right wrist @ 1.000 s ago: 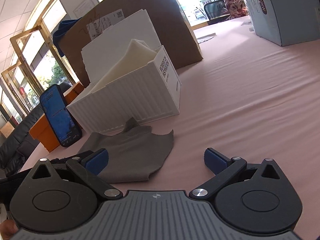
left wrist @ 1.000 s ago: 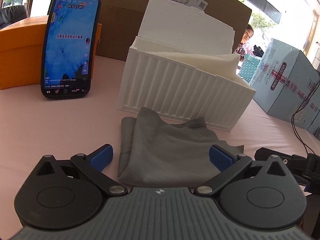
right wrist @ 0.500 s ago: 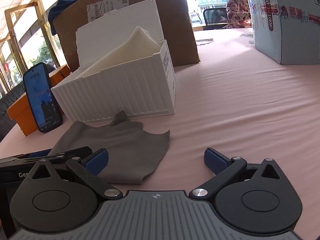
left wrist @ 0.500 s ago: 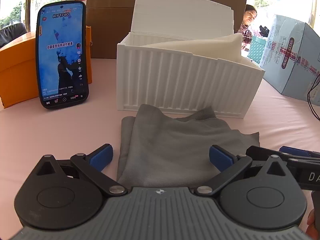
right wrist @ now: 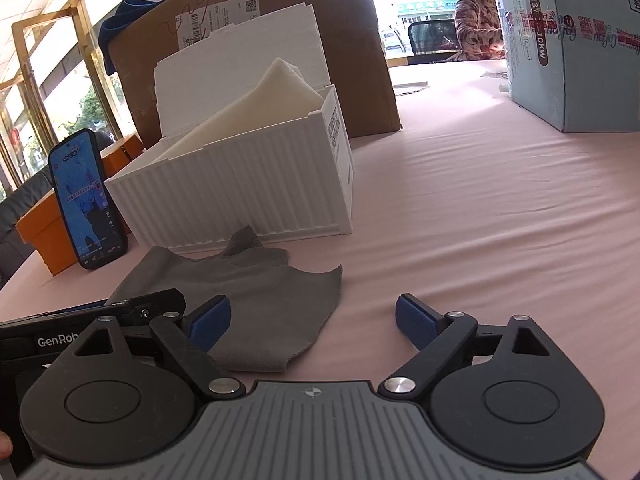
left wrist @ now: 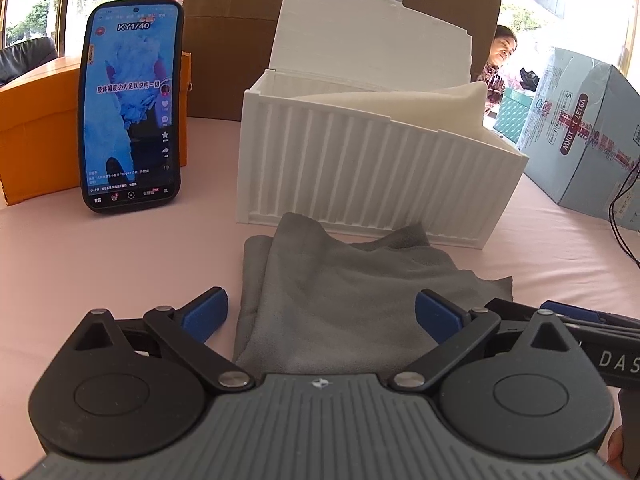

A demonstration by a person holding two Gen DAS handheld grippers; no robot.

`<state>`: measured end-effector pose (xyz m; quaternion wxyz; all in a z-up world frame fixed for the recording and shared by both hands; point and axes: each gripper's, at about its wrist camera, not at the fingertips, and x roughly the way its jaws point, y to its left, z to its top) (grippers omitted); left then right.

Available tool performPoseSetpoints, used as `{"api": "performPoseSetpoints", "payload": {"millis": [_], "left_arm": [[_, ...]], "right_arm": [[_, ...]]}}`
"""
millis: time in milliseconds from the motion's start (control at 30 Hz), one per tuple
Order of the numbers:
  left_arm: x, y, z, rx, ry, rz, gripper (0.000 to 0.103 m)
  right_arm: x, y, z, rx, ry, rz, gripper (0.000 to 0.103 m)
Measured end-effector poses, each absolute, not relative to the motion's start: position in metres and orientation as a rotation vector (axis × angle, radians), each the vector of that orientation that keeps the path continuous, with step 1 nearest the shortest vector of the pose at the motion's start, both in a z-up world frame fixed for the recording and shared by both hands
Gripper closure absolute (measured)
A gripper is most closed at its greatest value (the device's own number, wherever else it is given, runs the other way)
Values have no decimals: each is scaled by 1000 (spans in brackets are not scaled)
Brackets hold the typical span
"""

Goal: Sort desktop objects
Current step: 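Move the left tool down to the grey cloth on the table, then close the left gripper on the middle of the grey cloth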

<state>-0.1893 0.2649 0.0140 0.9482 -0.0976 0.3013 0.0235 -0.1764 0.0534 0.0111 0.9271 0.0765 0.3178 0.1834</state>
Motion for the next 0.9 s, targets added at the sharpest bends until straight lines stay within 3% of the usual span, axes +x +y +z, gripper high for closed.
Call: {"api": "performPoseSetpoints", "payload": {"millis": [67,200,300,367,400,433,500,567,600,900], "left_arm": [[-192,262,14,-180,612,55,13],[-195,256,15,-146,611,58,23],[-199,257,15,-145,601,73,40],[-203,259,15,-161,592,77,53],[-204,261,15,-173,591,73,54],[-204,263,15,-181,589,72,56],[-206,265,15,-195,585,74,61],[-208,268,15,-212,580,75,83],[-208,270,15,-223,579,70,86],[-210,267,16,-211,568,79,91]], "right_arm": [[-178,57,11,134,650,393,22],[-180,63,12,97,649,417,42],[-181,66,12,86,650,432,53],[-181,66,12,84,650,449,65],[-182,67,11,84,652,465,77],[-182,67,11,84,654,473,82],[-182,67,11,88,656,482,86],[-181,65,10,104,657,485,91],[-181,64,10,116,657,488,97],[-189,61,13,137,613,525,99]]}}
